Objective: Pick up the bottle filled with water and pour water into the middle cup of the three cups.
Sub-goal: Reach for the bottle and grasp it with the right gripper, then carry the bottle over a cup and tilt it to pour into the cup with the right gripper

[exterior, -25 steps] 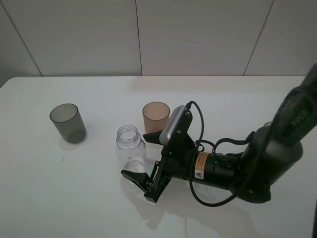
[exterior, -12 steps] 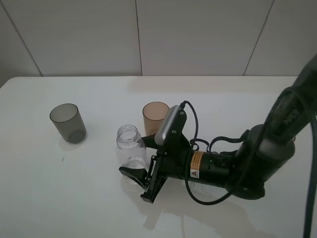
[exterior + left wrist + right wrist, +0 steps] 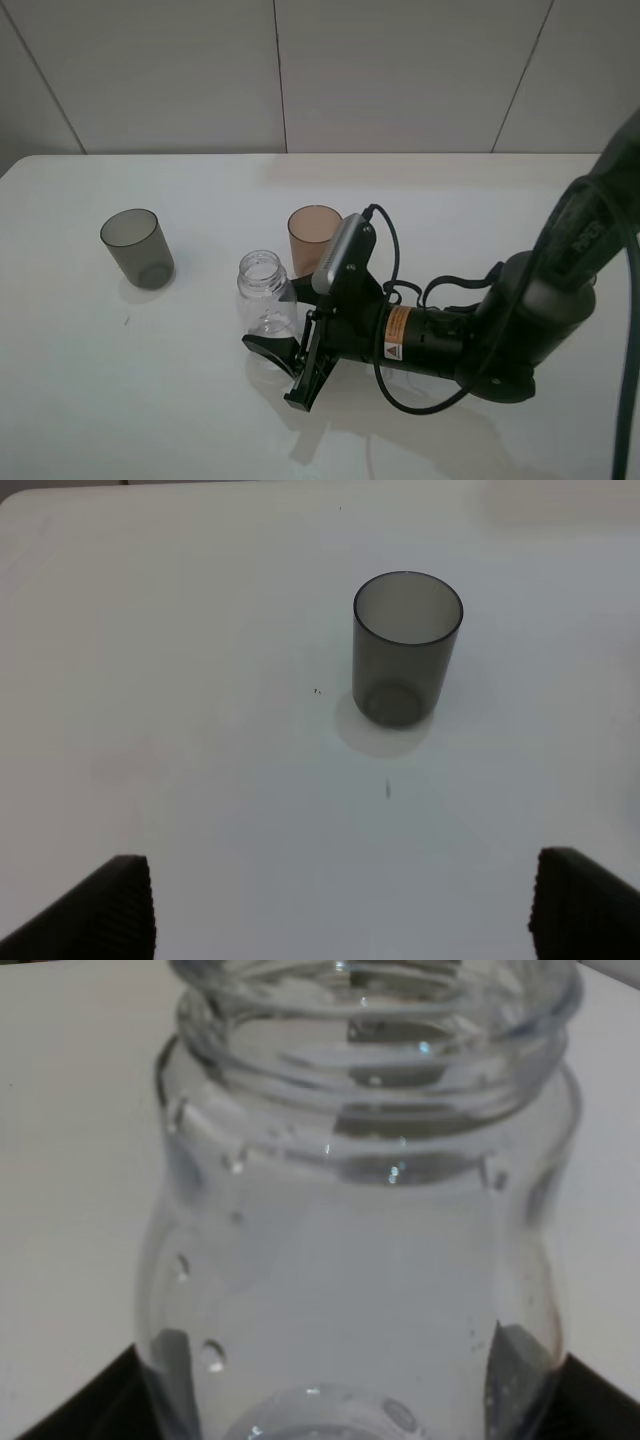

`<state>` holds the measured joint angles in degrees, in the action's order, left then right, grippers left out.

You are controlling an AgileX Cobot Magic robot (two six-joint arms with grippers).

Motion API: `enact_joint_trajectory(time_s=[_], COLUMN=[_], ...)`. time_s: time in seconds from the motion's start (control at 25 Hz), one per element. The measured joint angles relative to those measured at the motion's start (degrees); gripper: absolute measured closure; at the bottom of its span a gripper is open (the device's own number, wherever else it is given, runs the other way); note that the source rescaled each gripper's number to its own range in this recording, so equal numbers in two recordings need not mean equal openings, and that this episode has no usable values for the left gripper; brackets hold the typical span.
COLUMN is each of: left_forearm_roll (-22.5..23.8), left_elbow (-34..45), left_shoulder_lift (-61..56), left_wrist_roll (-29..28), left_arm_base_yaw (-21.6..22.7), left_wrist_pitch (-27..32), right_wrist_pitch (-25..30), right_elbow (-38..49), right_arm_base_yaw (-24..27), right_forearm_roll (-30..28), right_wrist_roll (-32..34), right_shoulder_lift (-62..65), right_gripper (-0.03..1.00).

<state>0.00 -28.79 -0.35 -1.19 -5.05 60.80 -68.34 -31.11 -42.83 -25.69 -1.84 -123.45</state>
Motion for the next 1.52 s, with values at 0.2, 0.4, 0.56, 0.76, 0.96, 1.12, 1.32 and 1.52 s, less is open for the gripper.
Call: enact_joint_trajectory(time_s=[0.2,0.4,0.56,0.76,0.96,1.12,1.32,1.52], left_forearm_roll=[0.00,0.00,0.00,0.00,0.00,0.00,0.00,0.00], left_elbow=[0.00,0.00,0.00,0.00,0.00,0.00,0.00,0.00], left_shoulder_lift=[0.00,0.00,0.00,0.00,0.00,0.00,0.00,0.00], left_wrist_roll=[0.00,0.00,0.00,0.00,0.00,0.00,0.00,0.00], left_arm_base_yaw=[0.00,0.00,0.00,0.00,0.00,0.00,0.00,0.00], left_wrist_pitch=[0.00,0.00,0.00,0.00,0.00,0.00,0.00,0.00], right_wrist_pitch=[0.00,0.00,1.39,3.91,7.88,12.29,17.74,23.80], right_elbow=[0.00,0.00,0.30,0.30,0.35,0.41,0.42,0.49], right_arm_base_yaw=[0.00,0.00,0.00,0.00,0.00,0.00,0.00,0.00], right_forearm_roll=[-0.07,-0.31,-0.48,-0.52,-0.89,-1.07,-1.49,-1.54], right_wrist_roll=[0.00,1.02,1.08,1.32,4.35,7.01,9.99,13.05], right_shoulder_lift=[0.00,0.00,1.32,4.81,8.51,11.03,15.05,20.29], right_gripper=[0.93,0.93,0.93,0.93,0.93,0.93,0.93,0.93])
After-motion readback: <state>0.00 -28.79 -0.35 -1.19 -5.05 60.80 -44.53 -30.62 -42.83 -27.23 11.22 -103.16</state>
